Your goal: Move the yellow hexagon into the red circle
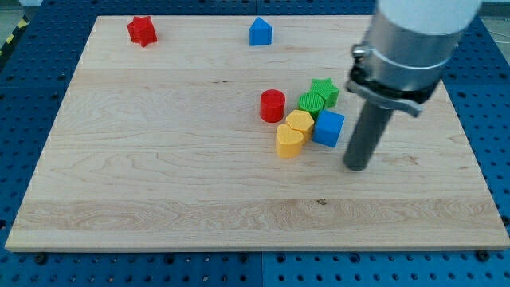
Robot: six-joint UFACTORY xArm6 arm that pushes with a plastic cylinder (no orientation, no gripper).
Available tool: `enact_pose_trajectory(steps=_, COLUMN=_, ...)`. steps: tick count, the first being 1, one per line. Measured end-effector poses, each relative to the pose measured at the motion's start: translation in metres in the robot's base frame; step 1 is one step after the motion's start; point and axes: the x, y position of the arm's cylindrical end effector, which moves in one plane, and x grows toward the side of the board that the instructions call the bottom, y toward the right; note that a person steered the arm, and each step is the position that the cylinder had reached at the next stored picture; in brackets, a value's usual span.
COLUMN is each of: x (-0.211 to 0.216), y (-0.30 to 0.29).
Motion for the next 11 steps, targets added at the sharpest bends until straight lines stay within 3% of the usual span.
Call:
enact_pose_trajectory(steps=2, x=-0.030, y=-0.021)
enact_pose_trajectory(steps=5, x=-0.030, y=-0.042)
enact_pose_trajectory(steps=8, x=-0.073, y=-0.043)
enact_pose_trajectory(steps=11, x=-0.055, y=-0.026)
